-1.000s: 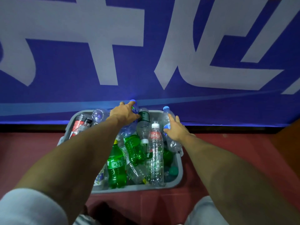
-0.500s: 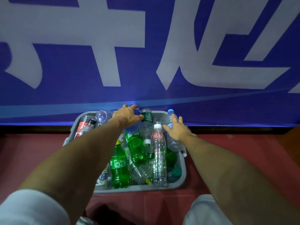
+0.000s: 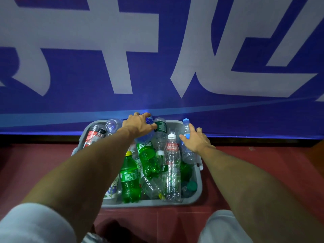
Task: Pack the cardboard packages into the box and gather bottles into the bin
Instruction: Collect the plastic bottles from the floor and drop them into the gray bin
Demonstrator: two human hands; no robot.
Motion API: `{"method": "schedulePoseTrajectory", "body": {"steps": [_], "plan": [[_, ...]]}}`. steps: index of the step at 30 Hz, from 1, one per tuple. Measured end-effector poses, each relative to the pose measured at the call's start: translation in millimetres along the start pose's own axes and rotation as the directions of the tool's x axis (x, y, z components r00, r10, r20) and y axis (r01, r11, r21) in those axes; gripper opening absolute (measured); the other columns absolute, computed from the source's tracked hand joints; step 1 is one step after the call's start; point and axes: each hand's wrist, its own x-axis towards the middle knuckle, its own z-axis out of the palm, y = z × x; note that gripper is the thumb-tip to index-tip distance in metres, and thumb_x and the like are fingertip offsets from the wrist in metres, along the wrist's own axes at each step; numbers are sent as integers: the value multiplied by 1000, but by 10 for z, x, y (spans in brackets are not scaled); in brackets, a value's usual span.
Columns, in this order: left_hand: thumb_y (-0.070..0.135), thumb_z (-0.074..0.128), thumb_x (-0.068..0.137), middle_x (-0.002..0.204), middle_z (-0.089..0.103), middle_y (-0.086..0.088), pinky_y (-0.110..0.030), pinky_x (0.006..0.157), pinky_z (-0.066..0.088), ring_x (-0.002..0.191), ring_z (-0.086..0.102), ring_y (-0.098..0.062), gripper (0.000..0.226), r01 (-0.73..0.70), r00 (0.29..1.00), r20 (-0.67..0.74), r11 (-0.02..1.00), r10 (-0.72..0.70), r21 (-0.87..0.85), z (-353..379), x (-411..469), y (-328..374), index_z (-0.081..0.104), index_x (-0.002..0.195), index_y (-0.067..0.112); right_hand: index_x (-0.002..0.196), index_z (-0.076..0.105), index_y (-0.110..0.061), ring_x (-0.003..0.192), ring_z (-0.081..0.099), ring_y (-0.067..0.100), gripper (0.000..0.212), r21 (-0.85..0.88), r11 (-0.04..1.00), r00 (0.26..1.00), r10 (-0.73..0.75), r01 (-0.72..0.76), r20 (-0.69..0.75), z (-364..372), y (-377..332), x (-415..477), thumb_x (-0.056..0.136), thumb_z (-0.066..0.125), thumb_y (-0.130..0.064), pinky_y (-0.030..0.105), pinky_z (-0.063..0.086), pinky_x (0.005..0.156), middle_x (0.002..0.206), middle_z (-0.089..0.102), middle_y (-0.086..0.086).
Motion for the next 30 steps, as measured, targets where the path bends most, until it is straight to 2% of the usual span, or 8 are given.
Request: {"method": "schedulePoseTrajectory", "body": {"steps": [5,9,15,19,24,30], "plan": [[62,51,90,152,37,-13,-56,105,41,131,43,-36,68,-20,1000,-18,998,21,57,-1,-69,85,36,151,35,157,11,-29,134,38,38,73,9,1000,1000,-4,4,-3,-7,8,-14,99,44,-56,47,39,105,150,27,17],[63,51,90,158,28,-11,-59,110,32,140,32,-35,66,-23,999,-42,995,27,95,-43,-123,124,36,149,37,153,19,-30,136,30,37,67,-5,1000,999,-18,18,-50,-76,-1,-23,97,48,-51,46,39,102,152,25,16],[61,51,90,156,26,-13,-63,108,29,141,28,-36,62,-38,997,-67,989,48,145,-320,-262,281,38,145,37,149,27,-34,136,27,36,69,-60,998,1000,0,-2,-31,-500,-150,-234,90,58,-51,49,37,101,154,21,12],[62,50,89,158,22,-11,-62,107,30,143,23,-35,65,-53,996,-58,987,62,150,-878,-485,580,35,148,39,151,26,-34,136,27,37,70,-104,995,1000,-5,4,-7,-1194,-399,-535,91,56,-53,54,35,104,156,21,11],[61,48,90,162,13,-11,-65,109,30,148,12,-36,69,-107,994,-4,981,109,163,-1928,-890,1051,26,152,41,155,21,-36,140,21,38,69,-151,988,1000,7,-5,11,-2337,-773,-1105,95,52,-52,55,29,109,160,14,9],[63,47,91,165,9,-11,-63,110,29,149,9,-36,71,-212,977,21,960,212,181,-3358,-1450,1695,23,154,41,153,26,-35,139,23,40,66,-185,979,996,76,-82,-36,-3791,-1133,-1921,94,52,-52,58,35,104,159,15,10]]}}
